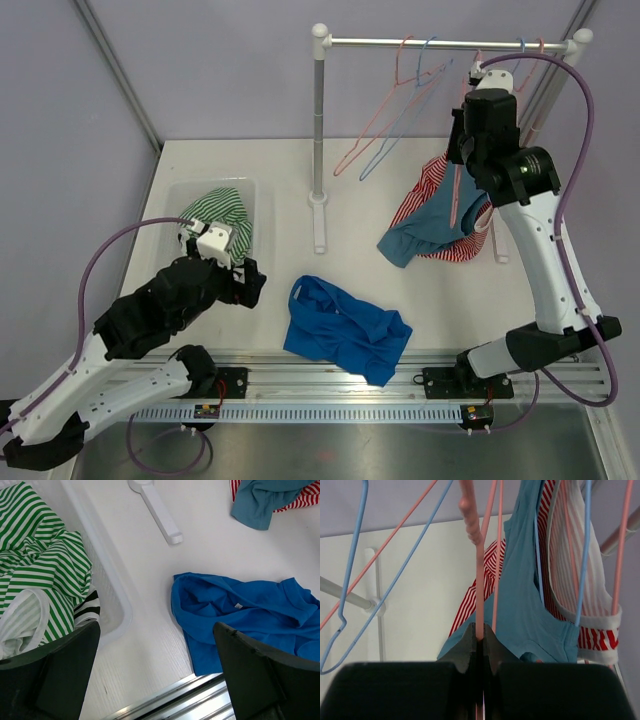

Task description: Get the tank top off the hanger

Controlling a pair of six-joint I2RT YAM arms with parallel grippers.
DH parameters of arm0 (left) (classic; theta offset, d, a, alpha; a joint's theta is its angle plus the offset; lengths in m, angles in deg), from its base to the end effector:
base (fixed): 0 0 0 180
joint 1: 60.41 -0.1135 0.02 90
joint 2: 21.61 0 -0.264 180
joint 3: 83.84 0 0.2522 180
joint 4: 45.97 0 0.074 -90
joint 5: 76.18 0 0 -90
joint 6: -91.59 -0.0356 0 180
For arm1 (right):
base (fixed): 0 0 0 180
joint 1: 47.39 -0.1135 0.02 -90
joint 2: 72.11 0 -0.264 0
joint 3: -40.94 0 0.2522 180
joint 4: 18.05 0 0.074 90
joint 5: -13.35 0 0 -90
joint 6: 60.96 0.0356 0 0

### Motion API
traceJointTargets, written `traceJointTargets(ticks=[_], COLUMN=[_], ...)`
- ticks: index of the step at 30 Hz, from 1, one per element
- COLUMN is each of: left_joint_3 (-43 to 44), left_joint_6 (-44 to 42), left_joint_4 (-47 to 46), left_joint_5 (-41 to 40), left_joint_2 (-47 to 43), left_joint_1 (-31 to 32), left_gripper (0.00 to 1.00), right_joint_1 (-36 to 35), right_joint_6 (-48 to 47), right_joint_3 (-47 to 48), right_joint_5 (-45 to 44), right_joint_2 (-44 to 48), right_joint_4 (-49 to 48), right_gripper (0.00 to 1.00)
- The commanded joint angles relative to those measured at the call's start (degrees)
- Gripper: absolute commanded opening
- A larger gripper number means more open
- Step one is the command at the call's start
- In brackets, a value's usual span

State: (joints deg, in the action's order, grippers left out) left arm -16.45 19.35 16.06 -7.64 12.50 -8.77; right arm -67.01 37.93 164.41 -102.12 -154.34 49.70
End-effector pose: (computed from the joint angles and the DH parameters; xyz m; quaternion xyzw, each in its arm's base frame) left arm 0.0761 -0.0752 0.3484 0.1556 0.8364 -0.1532 0.5027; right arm 0.2585 0.0759 0.4940 0.0379 0.8367 -0.0553 0.5436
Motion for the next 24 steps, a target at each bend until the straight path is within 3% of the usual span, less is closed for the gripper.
traceJointTargets(ticks=[1,11,24], left_joint_3=[-0.5,-0.8,-0.9], left_joint_6=[-0.8,-0.8,-0.8], left_joint_4=[-3.2,-3.3,-3.4], left_joint_5=[-1.6,0.1,0.4], left_joint_2=[-0.9,1.0,1.7], left_joint_1=[-0.7,-0.8,-0.9], left_gripper=[0.99,0.99,0.99], right_joint_1=[2.2,4.9,4.9], right_joint_6=[-2.4,-3.8,-1.5], right_joint_3=[5.9,22.4,21.5], right_joint_5=[3.2,10.1,18.2], right_joint_2=[-3.2,-18.7,-21.7], right_joint_4=[-5.6,-2.1,-1.5], right_gripper=[0.00,0.00,0.00])
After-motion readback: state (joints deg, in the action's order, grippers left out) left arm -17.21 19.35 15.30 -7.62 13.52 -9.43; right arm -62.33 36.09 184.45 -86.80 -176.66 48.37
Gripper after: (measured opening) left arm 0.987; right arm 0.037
